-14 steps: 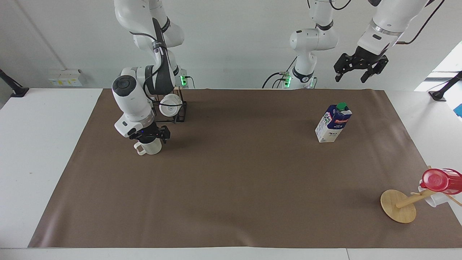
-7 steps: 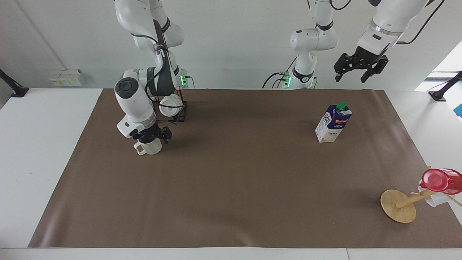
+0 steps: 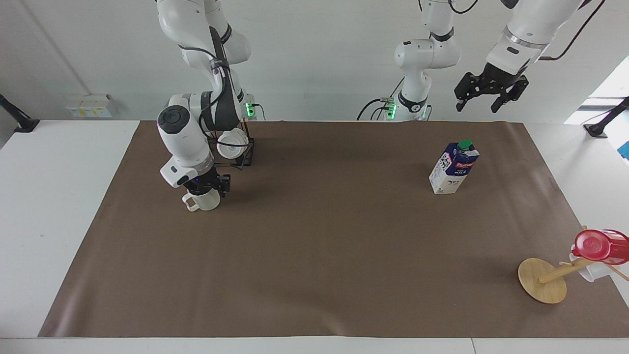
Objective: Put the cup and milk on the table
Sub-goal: 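Grasp the white mug with the right gripper and lift it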
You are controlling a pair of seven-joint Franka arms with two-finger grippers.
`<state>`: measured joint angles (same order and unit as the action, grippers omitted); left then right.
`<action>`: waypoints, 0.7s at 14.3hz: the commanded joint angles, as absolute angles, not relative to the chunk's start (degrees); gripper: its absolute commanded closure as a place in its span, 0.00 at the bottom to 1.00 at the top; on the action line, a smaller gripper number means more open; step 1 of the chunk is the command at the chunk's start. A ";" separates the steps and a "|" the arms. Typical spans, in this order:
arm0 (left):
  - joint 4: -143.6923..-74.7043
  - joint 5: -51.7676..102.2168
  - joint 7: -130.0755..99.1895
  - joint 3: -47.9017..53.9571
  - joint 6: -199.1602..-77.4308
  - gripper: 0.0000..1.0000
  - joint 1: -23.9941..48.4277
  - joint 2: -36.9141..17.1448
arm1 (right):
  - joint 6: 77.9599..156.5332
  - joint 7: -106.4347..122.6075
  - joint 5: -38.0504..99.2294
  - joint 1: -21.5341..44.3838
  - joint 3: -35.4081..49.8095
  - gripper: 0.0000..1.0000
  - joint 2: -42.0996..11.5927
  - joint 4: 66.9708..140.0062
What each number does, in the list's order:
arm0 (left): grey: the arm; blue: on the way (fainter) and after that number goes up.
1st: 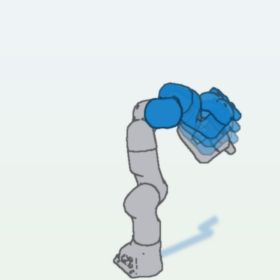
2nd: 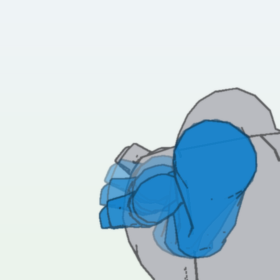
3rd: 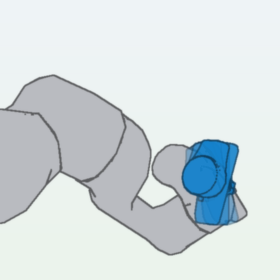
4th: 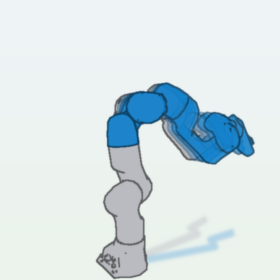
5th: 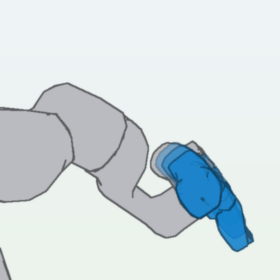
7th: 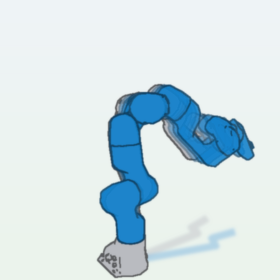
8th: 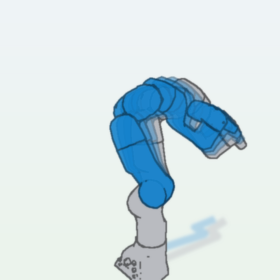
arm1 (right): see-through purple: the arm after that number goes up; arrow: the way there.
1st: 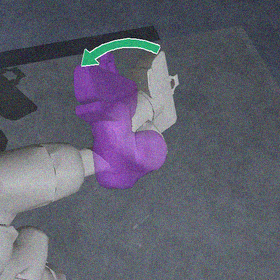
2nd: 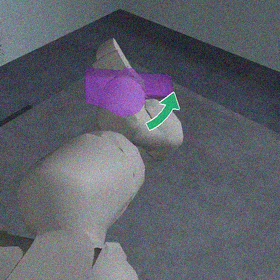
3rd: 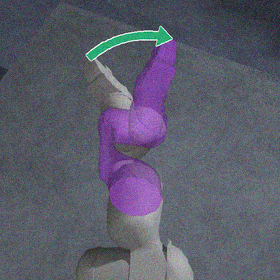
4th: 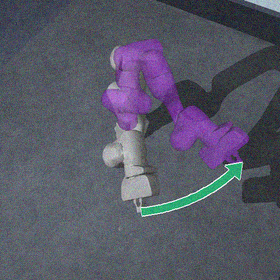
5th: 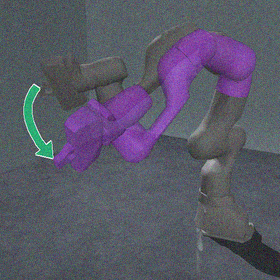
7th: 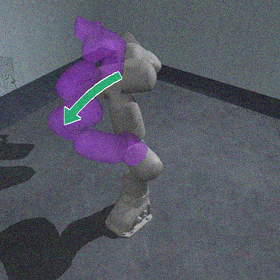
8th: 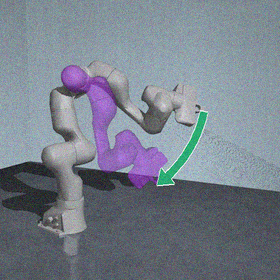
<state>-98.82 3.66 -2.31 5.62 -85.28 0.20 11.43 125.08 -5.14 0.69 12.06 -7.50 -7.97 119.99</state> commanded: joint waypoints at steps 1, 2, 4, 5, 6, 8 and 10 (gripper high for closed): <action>-97.65 4.39 -2.81 6.15 -84.20 0.00 -0.53 11.16 | 126.65 -6.06 1.41 11.95 -7.47 1.00 -7.82 120.76; -97.65 4.39 -2.81 6.15 -84.11 0.00 -0.53 11.16 | 126.65 -6.06 1.32 11.95 -7.47 1.00 -7.82 120.67; -97.65 4.39 -2.81 6.15 -84.11 0.00 -0.79 11.16 | 126.56 -6.06 1.32 12.04 -7.47 1.00 -8.08 120.41; -97.65 4.39 -2.81 6.07 -84.11 0.00 -0.88 11.16 | 126.48 -5.98 1.32 12.04 -7.47 1.00 -8.17 120.24; -97.65 4.39 -2.73 6.06 -84.11 0.00 -0.88 11.25 | 126.30 -5.98 1.32 12.04 -7.47 1.00 -8.17 120.06; -97.65 4.39 -2.64 6.06 -84.11 0.00 -0.88 11.16 | 126.21 -5.80 1.23 12.13 -7.47 1.00 -8.17 119.10; -97.65 4.39 -2.55 6.06 -84.02 0.00 -0.88 11.16 | 125.95 -6.24 1.23 12.13 -7.47 1.00 -8.09 117.69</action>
